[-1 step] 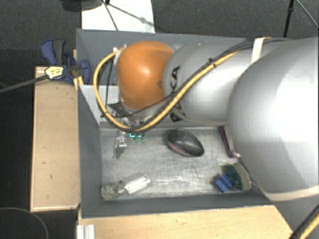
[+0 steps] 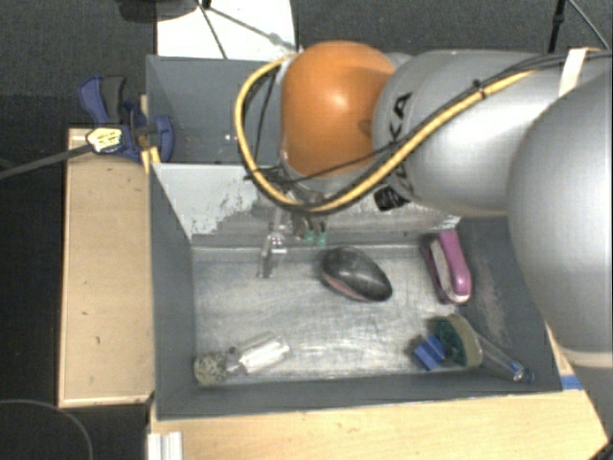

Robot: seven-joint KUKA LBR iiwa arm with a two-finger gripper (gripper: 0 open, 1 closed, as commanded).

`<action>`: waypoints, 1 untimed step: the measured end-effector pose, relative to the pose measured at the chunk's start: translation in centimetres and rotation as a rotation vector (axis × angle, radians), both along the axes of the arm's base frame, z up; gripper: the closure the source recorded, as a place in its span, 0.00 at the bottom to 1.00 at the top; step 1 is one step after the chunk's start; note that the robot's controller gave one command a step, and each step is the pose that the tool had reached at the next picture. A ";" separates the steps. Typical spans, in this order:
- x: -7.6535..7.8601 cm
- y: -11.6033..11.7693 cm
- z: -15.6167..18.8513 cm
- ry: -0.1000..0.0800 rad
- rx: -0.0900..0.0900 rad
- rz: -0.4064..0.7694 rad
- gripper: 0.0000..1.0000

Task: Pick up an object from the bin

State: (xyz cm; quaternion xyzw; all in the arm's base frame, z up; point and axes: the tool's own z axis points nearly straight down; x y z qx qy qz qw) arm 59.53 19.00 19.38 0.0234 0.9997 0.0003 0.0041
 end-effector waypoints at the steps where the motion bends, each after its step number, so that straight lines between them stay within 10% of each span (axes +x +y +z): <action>1: -4.3 -8.0 4.4 0.004 -0.003 0.035 0.00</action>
Offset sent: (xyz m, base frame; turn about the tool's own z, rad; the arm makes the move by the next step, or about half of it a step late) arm -0.0435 -0.0747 0.0410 -0.0419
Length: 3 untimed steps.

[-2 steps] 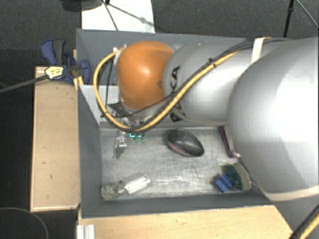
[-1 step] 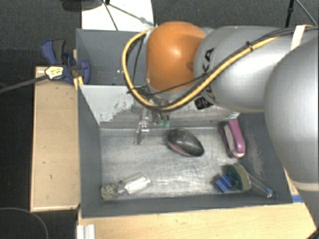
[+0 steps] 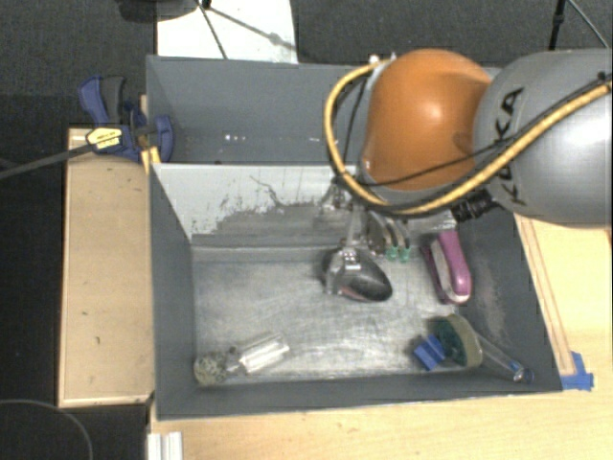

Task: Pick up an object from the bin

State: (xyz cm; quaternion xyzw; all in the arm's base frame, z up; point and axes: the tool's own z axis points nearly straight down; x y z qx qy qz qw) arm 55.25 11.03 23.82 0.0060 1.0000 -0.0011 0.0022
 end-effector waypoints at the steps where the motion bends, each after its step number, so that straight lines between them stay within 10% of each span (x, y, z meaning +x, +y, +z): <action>1: -0.5 -3.8 -11.6 0.009 0.001 -0.192 0.00; 2: 3.7 -10.5 -16.5 -0.003 0.007 -0.014 0.00; 3: 2.6 -14.3 -16.5 -0.004 0.005 -0.074 0.00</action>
Offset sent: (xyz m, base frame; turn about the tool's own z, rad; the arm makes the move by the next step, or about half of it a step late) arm -0.0036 -0.0370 -0.1133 0.1907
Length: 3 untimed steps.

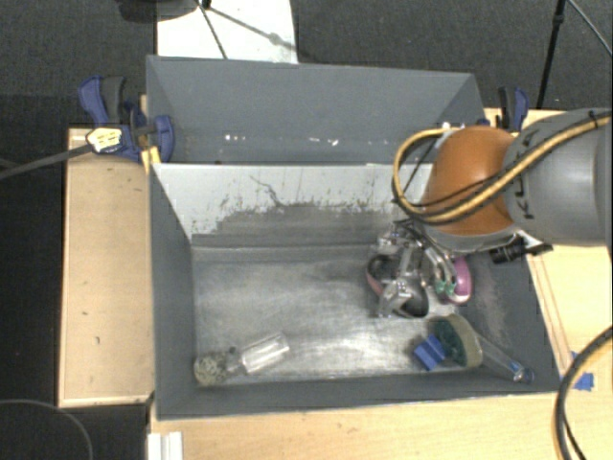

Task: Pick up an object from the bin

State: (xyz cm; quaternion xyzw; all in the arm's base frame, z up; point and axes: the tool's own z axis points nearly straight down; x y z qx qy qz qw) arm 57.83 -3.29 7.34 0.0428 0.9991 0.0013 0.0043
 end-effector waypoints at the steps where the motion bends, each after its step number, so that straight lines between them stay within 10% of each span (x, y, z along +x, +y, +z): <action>1: 0.7 -3.8 -0.1 0.003 0.003 -0.389 0.00; 2: -0.5 -6.4 -0.1 0.012 0.016 -0.404 0.00; 3: -0.5 -6.3 -0.1 0.015 0.016 -0.402 1.00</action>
Offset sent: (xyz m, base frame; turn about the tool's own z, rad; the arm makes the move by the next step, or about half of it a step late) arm 0.0052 -0.0394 -0.0034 0.3893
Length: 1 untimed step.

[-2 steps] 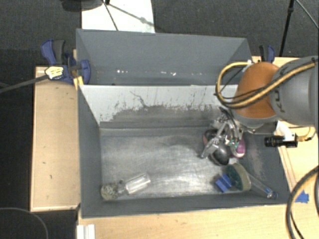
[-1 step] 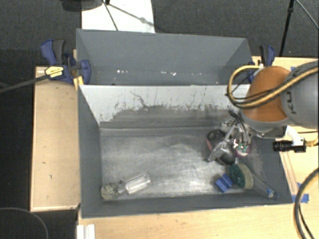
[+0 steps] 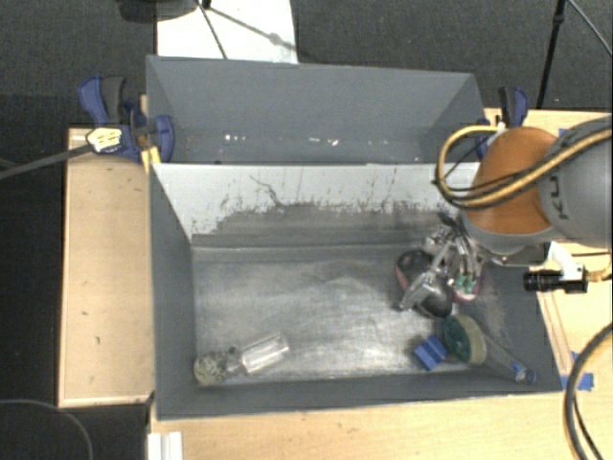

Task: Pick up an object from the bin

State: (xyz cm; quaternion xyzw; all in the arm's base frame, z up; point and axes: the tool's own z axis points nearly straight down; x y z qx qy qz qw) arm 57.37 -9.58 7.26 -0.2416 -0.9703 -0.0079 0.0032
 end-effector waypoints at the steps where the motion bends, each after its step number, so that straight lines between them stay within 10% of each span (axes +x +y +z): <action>1: 1.1 -1.7 14.6 -0.014 -0.020 0.244 1.00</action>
Offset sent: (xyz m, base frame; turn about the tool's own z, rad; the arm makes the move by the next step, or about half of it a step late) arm 0.0086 -0.0162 0.1419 -0.2443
